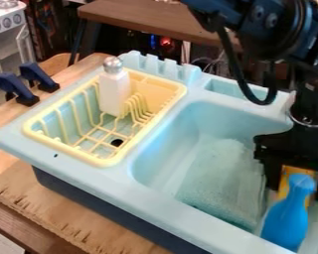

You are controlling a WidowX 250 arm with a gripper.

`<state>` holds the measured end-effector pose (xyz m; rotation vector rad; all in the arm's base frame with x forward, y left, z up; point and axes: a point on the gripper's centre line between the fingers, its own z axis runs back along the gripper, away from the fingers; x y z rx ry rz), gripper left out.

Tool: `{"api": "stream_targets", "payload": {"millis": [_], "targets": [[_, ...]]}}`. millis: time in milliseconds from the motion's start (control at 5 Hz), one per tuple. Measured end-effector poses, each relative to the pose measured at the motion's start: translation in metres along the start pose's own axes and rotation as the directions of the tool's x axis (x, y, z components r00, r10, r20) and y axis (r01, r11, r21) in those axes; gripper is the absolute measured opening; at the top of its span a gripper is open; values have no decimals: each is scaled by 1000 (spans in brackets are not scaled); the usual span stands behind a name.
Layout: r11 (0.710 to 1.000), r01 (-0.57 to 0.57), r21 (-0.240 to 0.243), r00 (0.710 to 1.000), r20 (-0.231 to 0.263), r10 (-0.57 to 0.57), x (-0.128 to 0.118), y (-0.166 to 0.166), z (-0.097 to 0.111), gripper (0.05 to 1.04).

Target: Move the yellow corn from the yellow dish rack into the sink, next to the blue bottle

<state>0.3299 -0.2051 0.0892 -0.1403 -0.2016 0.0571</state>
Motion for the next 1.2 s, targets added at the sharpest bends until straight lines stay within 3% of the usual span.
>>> {"api": "stream_targets", "payload": {"millis": [200, 400, 600, 800, 1000, 1200], "targets": [[1000, 6, -21, 999, 36, -5, 0, -1, 13, 1003], [996, 18, -83, 995, 99, -10, 4, -1, 50, 1001], [960, 99, -261, 988, 141, -64, -2, 8, 64, 1001], [944, 154, -291, 984, 129, -121, -15, 54, 95, 1001], [973, 195, -124, 975, -88, -206, -20, 42, 100, 1001], [973, 207, -102, 968, -120, -218, -25, 39, 98, 1000]]}}
